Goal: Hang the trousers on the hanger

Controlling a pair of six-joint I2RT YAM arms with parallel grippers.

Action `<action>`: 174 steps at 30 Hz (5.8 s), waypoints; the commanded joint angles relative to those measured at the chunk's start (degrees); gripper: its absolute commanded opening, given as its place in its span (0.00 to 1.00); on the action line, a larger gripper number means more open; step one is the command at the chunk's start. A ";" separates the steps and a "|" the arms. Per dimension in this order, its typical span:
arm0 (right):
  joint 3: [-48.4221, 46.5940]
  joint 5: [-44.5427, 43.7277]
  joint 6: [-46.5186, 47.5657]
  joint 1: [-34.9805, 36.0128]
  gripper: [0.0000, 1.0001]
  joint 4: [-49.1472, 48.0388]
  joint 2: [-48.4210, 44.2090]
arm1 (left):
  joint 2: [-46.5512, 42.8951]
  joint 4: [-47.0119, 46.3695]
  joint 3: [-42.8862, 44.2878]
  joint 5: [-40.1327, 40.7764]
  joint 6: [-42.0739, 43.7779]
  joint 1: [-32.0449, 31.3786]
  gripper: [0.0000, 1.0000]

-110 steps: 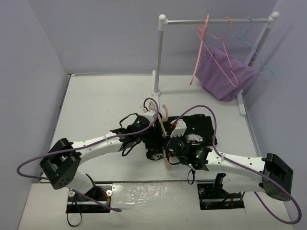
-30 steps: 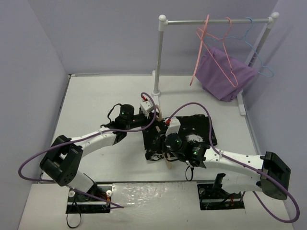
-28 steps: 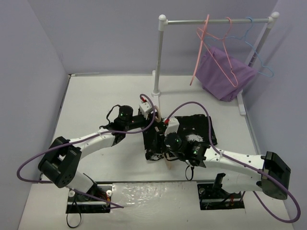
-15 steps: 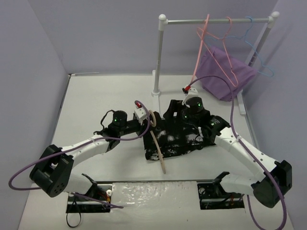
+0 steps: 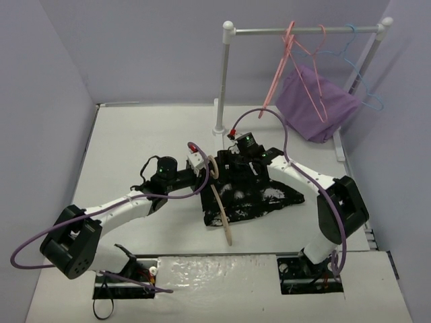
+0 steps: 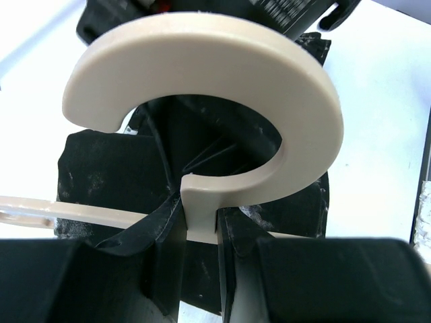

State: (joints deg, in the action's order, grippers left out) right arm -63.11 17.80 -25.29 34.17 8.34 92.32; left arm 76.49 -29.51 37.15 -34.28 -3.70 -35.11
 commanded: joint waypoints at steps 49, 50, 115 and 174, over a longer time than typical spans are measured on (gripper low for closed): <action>-48.30 -1.21 0.01 9.45 0.00 19.92 -2.34 | -20.64 -1.02 7.35 -21.30 -4.21 14.71 0.00; -48.43 -1.25 -0.02 9.39 0.00 20.08 -2.59 | -20.30 -1.46 7.41 -22.07 -4.33 14.93 0.00; -36.66 -6.86 5.52 -4.03 0.00 25.19 -18.85 | -15.93 17.20 20.81 -29.66 6.07 24.39 0.00; -18.81 -9.27 4.73 3.09 0.00 9.55 -15.98 | -11.89 34.95 45.61 -32.93 4.58 26.85 0.00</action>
State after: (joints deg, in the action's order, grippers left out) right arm -71.98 8.97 -21.92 37.12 20.01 79.14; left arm 68.74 16.48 84.56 -64.71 -0.31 -9.15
